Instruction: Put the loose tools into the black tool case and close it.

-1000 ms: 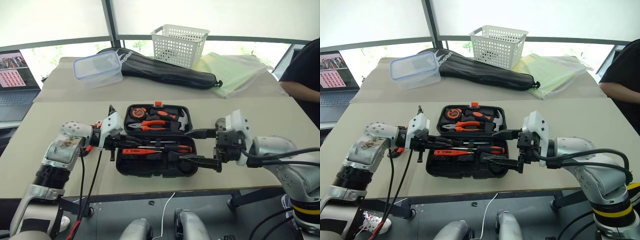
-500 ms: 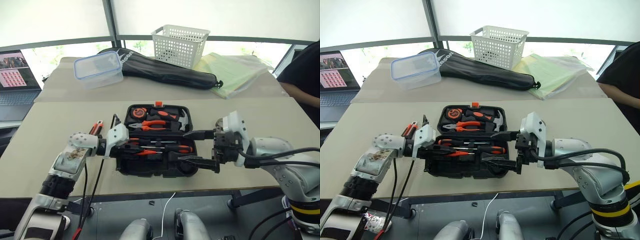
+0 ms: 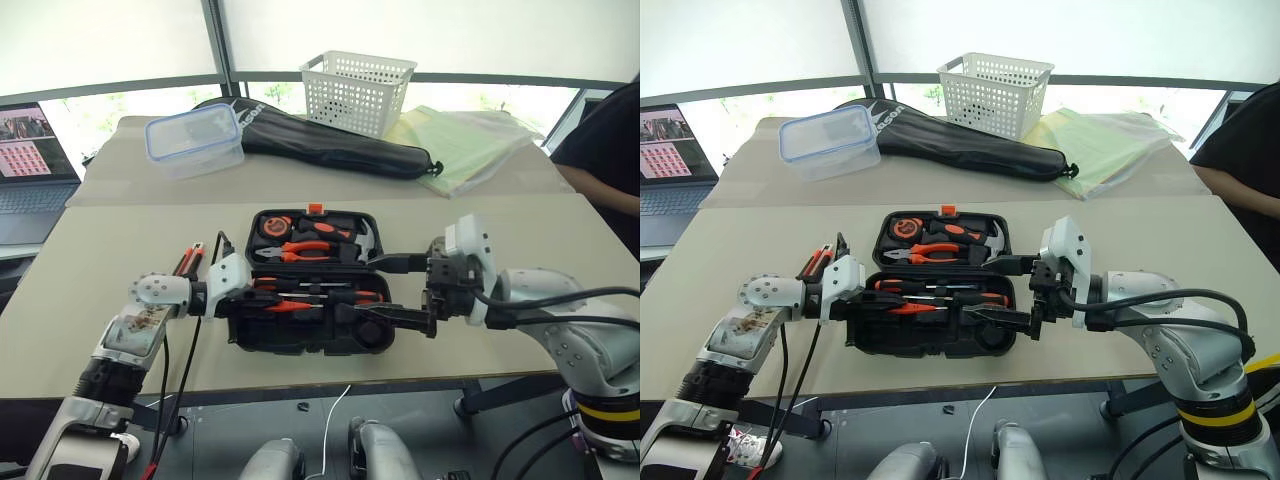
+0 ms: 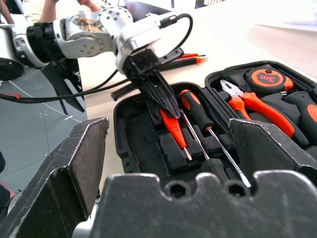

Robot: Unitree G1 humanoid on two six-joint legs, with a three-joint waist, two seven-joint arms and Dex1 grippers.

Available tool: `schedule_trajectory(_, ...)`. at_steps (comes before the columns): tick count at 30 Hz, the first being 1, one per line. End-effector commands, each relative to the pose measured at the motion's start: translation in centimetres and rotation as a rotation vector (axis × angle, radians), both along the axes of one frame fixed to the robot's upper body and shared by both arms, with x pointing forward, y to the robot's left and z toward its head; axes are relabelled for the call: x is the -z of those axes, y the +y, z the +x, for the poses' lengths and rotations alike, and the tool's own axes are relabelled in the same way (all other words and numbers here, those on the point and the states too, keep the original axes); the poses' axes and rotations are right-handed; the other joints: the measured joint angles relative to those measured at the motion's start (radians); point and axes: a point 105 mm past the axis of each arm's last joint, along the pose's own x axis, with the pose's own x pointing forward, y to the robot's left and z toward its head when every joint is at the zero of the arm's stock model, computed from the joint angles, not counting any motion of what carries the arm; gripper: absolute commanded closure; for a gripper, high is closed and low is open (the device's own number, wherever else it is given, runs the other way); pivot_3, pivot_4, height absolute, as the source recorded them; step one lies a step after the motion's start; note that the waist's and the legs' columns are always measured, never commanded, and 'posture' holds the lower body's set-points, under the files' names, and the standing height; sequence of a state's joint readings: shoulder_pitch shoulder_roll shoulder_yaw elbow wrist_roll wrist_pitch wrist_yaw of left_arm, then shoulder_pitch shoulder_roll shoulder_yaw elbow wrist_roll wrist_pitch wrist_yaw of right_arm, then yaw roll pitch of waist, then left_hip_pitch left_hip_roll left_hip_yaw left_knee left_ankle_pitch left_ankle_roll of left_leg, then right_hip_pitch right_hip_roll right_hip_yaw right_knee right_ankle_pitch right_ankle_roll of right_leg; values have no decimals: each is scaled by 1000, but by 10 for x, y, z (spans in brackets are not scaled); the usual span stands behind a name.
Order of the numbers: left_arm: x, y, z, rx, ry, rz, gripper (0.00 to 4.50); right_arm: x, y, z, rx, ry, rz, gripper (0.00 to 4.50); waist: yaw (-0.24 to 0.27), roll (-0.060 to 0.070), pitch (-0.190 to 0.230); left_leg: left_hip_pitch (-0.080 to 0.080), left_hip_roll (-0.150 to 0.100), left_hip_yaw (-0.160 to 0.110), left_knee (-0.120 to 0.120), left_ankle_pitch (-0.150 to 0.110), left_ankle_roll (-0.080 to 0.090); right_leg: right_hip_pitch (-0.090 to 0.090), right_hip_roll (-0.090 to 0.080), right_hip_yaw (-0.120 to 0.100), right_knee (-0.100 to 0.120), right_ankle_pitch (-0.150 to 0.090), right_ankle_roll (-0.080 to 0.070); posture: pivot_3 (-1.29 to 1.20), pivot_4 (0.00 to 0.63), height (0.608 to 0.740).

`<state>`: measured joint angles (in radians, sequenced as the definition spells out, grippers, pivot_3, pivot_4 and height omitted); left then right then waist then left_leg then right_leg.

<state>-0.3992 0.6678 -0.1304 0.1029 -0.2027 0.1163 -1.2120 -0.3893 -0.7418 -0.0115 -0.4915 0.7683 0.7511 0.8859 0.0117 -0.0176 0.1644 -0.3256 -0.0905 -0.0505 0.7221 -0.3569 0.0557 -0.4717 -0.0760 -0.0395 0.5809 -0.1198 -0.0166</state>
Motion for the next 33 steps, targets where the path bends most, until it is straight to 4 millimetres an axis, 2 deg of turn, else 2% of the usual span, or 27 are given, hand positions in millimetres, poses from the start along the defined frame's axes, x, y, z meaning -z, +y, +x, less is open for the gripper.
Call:
schedule_trajectory(1, 11, -4, -11, 8, 34, 22, 4475, -7, 1, 0, -16, -28, 7, 0, 0, 0, 0, 0, 0, 0, 0, 0, 0, 0, 0, 0, 0, 0, 0, 0, 150, 740)
schedule_trajectory(9, 16, 8, 1, -81, 21, 47, 4475, -7, 3, 1, -24, -27, 7, 0, 0, 0, 0, 3, 0, 0, -1, 0, 0, 2, 0, 0, 0, 0, 0, 0, 150, 740)
schedule_trajectory(15, -2, 15, 7, -138, 13, -13, 4475, -8, 5, 1, -38, -32, 6, 0, -1, 0, 0, 7, 0, 0, -2, 0, 0, 6, 0, 0, -1, 0, 0, 0, 150, 740)
schedule_trajectory(18, -15, 24, -3, -159, -3, -32, 4475, -10, 7, 0, -62, -35, 11, 0, -8, 0, 0, 6, 1, 0, -3, 0, 0, 5, 1, 0, -1, 0, 0, 0, 150, 740)
schedule_trajectory(22, -39, 50, -27, -279, -22, -64, 4475, -17, 12, 3, -102, -41, 31, 0, -21, 0, 0, 4, 1, 1, -6, 0, 0, 0, 1, 0, -1, 0, 0, 0, 150, 740)
schedule_trajectory(25, -52, 101, -53, -546, -3, -107, 3733, -26, 17, 2, -168, -35, 54, 0, -27, -1, 1, 4, 1, 2, -7, 0, 0, -2, 2, -1, -2, 0, 0, 0, 150, 740)
schedule_trajectory(28, -50, 144, -80, -778, 3, -100, 2709, -30, 20, 1, -223, -47, 49, 0, -27, -1, 1, 4, 1, 2, -9, 0, 0, -1, 3, -1, -2, 0, 0, 0, 150, 740)
schedule_trajectory(29, -48, 152, -86, -825, 6, -93, 2444, -31, 21, 1, -230, -50, 46, 0, -26, 0, 1, 4, 1, 2, -9, 0, 0, -2, 4, -1, -2, 0, 0, 0, 150, 740)
schedule_trajectory(30, -43, 167, -97, -918, 27, -94, 1988, -32, 22, 1, -244, -54, 45, 0, -25, 0, 1, 5, 1, 2, -9, 0, 0, -1, 3, -1, -2, -1, 0, 0, 150, 740)
schedule_trajectory(31, -40, 177, -105, -981, 44, -95, 1817, -32, 23, 1, -253, -56, 44, 0, -24, 0, 1, 5, 1, 2, -9, 0, 0, -1, 3, -1, -2, -1, 0, 0, 150, 740)
schedule_trajectory(33, -35, 191, -121, -1072, 76, -106, 1032, -33, 25, 0, -286, -57, 41, 0, -17, 0, 1, 5, 1, 2, -9, 0, 0, 0, 2, -1, -2, -1, 0, 0, 150, 740)
